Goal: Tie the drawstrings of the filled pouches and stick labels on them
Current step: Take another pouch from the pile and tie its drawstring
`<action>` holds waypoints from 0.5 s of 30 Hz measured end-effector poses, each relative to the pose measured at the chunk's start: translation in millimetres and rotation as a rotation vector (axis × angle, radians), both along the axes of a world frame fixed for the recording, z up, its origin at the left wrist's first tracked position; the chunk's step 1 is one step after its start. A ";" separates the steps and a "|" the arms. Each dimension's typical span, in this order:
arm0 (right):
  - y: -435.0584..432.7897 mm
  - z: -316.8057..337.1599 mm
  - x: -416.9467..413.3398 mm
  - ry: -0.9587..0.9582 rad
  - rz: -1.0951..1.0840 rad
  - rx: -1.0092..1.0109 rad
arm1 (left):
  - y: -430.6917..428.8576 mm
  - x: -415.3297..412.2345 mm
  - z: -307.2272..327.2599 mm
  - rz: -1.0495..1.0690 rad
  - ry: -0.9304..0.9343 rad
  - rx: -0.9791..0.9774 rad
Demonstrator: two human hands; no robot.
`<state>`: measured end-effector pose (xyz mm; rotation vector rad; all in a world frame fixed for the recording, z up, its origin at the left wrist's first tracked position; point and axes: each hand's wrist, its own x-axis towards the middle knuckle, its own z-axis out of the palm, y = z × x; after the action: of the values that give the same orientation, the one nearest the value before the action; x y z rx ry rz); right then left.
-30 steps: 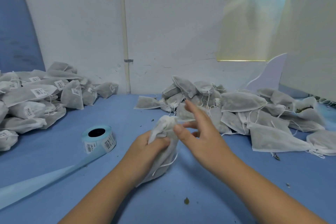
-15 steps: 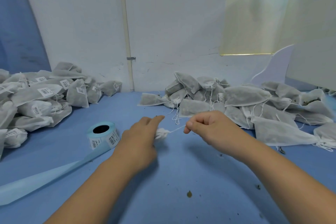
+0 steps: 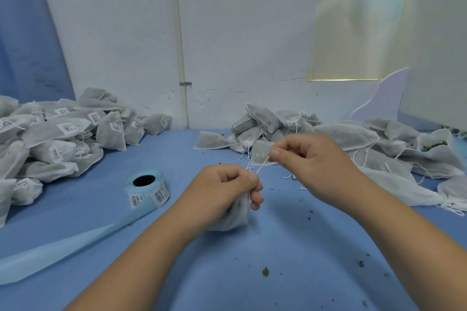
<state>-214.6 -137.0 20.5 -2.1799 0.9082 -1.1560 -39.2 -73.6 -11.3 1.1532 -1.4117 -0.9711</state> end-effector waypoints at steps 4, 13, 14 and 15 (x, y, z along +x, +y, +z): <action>2.5 -8.3 6.2 -0.092 -0.009 0.012 | 5.8 -1.0 10.4 -0.169 0.217 0.007; 16.6 -8.2 17.5 0.225 0.030 -0.165 | 2.8 1.8 17.3 0.213 0.177 -0.101; 19.4 -4.3 16.4 0.290 0.042 -0.189 | 2.3 1.9 16.6 0.276 0.072 -0.123; 22.4 -0.1 15.4 0.342 0.055 -0.211 | 1.6 1.3 16.1 0.314 -0.029 -0.143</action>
<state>-199.3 -114.6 20.4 -2.6119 0.8888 -0.9026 -37.8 -72.0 4.8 1.2395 -1.2534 -0.6247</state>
